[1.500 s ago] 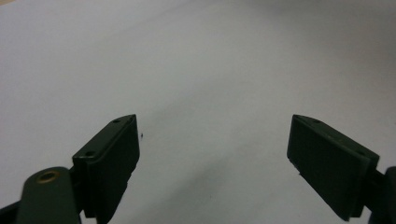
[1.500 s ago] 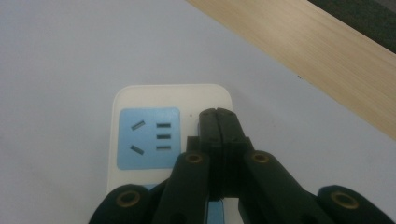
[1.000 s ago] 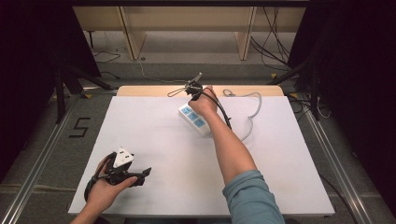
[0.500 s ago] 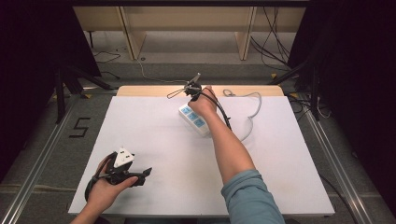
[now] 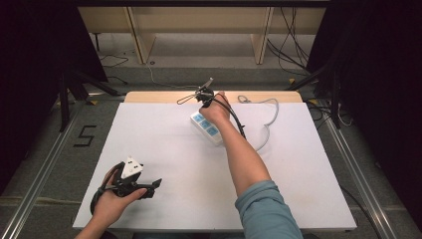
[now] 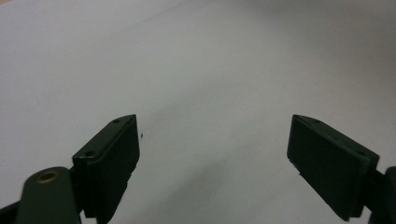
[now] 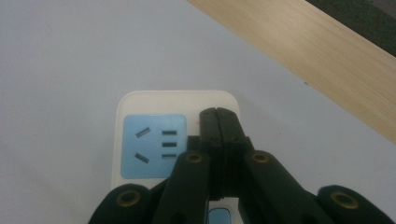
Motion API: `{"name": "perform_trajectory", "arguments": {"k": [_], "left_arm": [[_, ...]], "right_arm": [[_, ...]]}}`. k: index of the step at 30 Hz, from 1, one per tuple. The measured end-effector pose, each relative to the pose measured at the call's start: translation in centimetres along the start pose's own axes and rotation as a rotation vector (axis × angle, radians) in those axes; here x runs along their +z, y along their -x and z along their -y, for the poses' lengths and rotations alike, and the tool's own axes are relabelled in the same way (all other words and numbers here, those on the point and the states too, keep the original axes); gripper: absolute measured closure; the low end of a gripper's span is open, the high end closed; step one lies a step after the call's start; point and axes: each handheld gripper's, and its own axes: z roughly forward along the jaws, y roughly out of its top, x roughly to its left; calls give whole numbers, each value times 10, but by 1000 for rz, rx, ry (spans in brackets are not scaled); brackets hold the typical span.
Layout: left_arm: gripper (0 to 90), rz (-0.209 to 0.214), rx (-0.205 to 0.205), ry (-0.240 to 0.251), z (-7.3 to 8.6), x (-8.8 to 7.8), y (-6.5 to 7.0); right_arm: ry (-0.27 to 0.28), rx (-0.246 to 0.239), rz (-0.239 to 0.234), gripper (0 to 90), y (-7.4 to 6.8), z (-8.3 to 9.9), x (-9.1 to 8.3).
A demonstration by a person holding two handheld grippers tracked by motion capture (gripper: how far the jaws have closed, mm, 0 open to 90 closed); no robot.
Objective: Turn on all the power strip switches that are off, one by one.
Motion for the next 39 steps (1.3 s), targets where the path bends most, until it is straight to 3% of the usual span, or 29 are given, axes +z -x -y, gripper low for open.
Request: {"name": "perform_trajectory", "arguments": {"k": [10,17,27,39], "left_arm": [[167,0,1,1,0,0,1],[167,-1,-2,0,0,0,0],[167,-2,0,0,0,0,1],[167,-6,3,-10,0,2,2]], "right_arm": [[-9,7,-3,900,0,0,1],[17,2,4,900,-3,3,0],[72,2,-5,900,2,6,-21],[118,-2,-57,865,9,46,-55]]}}
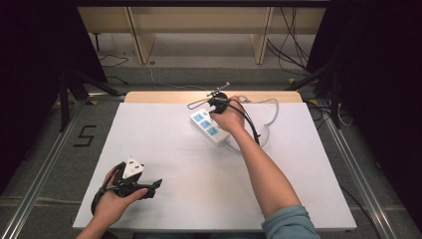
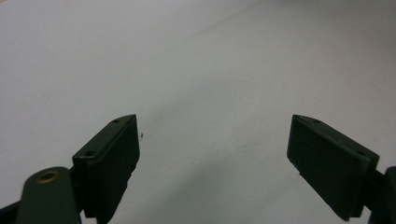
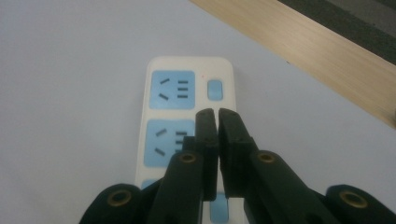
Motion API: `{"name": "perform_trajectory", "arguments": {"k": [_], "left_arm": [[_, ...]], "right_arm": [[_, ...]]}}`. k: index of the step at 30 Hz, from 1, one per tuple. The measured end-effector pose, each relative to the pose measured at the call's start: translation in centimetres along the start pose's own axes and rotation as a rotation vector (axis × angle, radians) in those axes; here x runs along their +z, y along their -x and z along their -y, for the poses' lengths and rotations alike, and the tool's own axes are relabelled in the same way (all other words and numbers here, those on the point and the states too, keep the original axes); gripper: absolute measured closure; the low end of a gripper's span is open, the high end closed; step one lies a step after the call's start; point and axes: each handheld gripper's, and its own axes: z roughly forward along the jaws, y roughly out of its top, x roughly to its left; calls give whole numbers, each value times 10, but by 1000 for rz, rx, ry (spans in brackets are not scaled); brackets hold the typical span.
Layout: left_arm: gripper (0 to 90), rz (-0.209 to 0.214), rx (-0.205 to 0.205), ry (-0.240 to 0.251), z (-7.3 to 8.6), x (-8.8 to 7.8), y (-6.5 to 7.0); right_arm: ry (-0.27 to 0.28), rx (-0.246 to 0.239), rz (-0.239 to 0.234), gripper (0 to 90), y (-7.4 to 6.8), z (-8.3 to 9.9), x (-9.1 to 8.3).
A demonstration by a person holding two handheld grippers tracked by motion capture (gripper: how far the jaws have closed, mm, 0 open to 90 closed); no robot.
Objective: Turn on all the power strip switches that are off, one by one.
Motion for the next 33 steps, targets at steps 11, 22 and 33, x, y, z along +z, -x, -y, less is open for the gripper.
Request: {"name": "perform_trajectory", "arguments": {"k": [11,22,33], "left_arm": [[166,-4,-8,-6,0,2,0],[165,-7,-8,-16,0,3,-1],[164,-9,-22,-23,1,5,-1]], "right_arm": [[46,0,-54,704,2,60,-45],[116,-1,-86,536,-3,134,-93],[195,31,-82,484,-11,199,-126]]}}
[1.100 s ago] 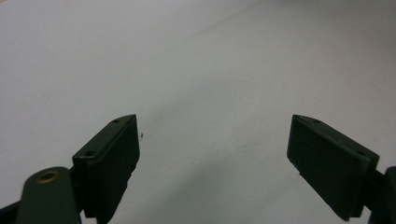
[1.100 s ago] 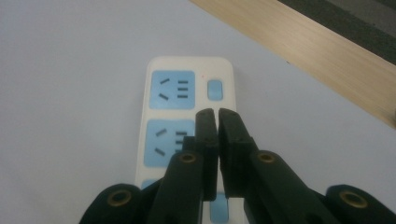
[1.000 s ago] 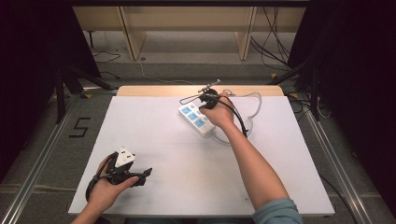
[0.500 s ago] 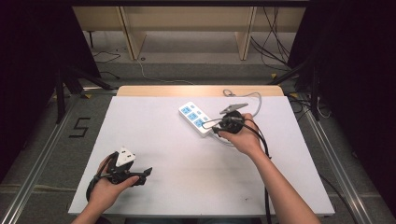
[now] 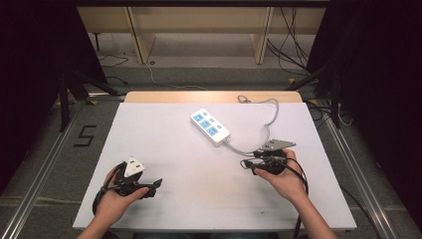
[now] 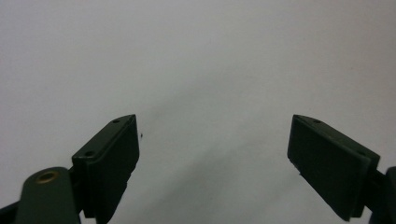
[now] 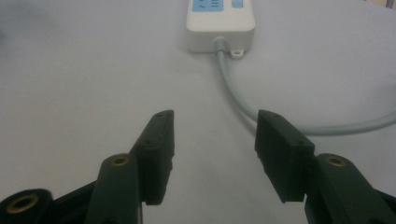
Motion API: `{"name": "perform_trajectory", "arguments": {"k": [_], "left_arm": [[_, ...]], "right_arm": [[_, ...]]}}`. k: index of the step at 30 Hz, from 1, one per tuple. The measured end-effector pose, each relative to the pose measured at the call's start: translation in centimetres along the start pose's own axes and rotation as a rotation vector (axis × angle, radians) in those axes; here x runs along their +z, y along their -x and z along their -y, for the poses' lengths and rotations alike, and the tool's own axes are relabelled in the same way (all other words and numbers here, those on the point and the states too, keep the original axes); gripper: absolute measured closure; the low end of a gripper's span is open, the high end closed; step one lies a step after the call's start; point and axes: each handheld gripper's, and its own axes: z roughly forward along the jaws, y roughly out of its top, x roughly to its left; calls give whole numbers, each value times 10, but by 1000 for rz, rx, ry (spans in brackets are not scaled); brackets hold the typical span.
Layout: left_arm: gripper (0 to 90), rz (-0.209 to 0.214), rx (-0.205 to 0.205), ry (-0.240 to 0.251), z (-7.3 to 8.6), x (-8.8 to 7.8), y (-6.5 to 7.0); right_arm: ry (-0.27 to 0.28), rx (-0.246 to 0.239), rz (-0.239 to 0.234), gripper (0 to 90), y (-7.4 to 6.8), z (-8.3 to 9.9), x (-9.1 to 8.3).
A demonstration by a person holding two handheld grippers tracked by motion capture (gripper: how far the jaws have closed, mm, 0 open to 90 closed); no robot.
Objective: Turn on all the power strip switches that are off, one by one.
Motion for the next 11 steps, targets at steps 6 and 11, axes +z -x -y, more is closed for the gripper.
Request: {"name": "perform_trajectory", "arguments": {"k": [6,11], "left_arm": [[163,-3,0,2,0,1,0],[161,0,4,-5,0,2,0]], "right_arm": [[70,3,3,466,-8,15,-13],[80,13,8,452,-10,24,-15]]}}
